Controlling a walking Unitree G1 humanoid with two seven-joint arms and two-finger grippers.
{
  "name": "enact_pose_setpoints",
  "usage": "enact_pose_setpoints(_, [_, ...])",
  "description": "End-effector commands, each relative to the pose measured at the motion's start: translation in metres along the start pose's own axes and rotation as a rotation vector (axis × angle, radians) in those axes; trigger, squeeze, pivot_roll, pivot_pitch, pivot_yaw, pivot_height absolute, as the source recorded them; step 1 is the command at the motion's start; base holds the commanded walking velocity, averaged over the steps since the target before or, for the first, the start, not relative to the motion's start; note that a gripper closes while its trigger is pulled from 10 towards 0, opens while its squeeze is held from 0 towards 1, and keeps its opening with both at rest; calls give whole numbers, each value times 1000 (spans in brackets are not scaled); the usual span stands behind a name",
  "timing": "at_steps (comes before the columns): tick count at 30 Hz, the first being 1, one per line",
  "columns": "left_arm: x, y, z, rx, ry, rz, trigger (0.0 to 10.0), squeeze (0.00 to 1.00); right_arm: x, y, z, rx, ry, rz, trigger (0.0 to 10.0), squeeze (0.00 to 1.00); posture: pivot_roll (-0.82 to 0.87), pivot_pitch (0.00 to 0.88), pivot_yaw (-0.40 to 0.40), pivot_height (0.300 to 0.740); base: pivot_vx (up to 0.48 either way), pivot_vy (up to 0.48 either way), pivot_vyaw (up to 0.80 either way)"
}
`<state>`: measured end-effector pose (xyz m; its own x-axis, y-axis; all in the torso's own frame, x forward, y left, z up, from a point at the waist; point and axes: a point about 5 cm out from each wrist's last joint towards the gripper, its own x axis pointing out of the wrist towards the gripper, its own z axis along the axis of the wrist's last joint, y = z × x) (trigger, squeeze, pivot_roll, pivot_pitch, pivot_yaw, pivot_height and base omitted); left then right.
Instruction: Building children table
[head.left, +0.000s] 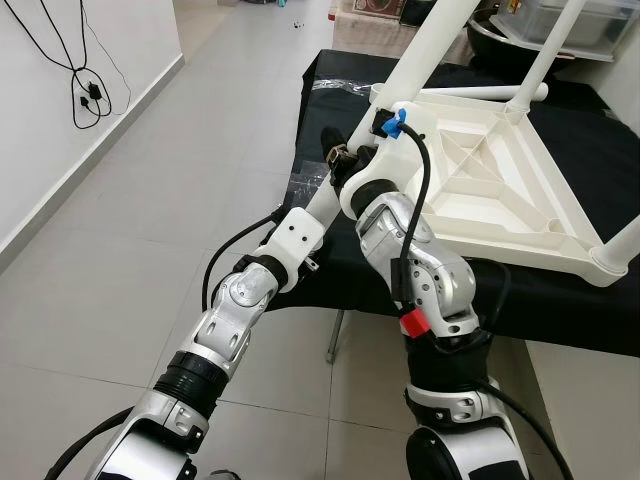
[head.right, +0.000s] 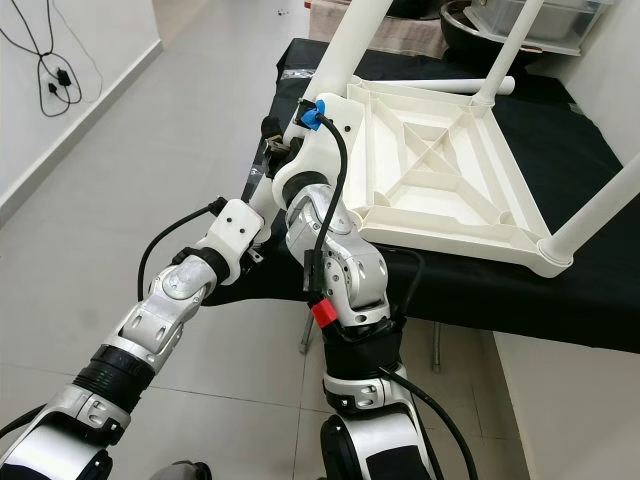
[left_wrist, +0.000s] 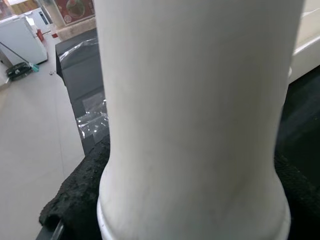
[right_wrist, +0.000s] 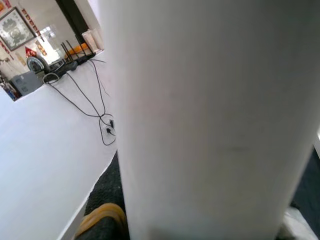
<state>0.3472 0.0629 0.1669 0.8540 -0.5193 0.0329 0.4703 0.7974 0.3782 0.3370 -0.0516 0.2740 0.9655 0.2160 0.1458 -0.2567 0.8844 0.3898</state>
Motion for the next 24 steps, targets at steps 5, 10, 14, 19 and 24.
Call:
enact_pose_setpoints(5, [-8, -9, -3, 15, -4, -39, 10000, 0, -10, -7, -30, -28, 60, 16, 10000, 1000, 99, 73, -84, 740, 0, 0, 0])
enact_pose_setpoints(10, [-24, -13, -7, 11, -2, -109, 10000, 0, -12, -18, -35, -3, 46, 145, 10000, 1000, 109, 75, -84, 740, 0, 0, 0])
enact_pose_setpoints(14, [-41, -17, -11, 9, 5, -170, 10000, 0, -13, -34, -34, 42, 57, 244, 10000, 0, 114, 74, -81, 740, 0, 0, 0])
enact_pose_setpoints(19, [-69, -23, -11, -102, 14, -272, 10000, 0, -11, -54, -22, 99, 68, 383, 10000, 0, 115, 74, -79, 740, 0, 0, 0])
enact_pose_setpoints(24, [-93, -27, -9, -232, 36, -361, 10000, 0, -18, -55, -15, 182, 126, 627, 10000, 0, 122, 64, -78, 740, 0, 0, 0])
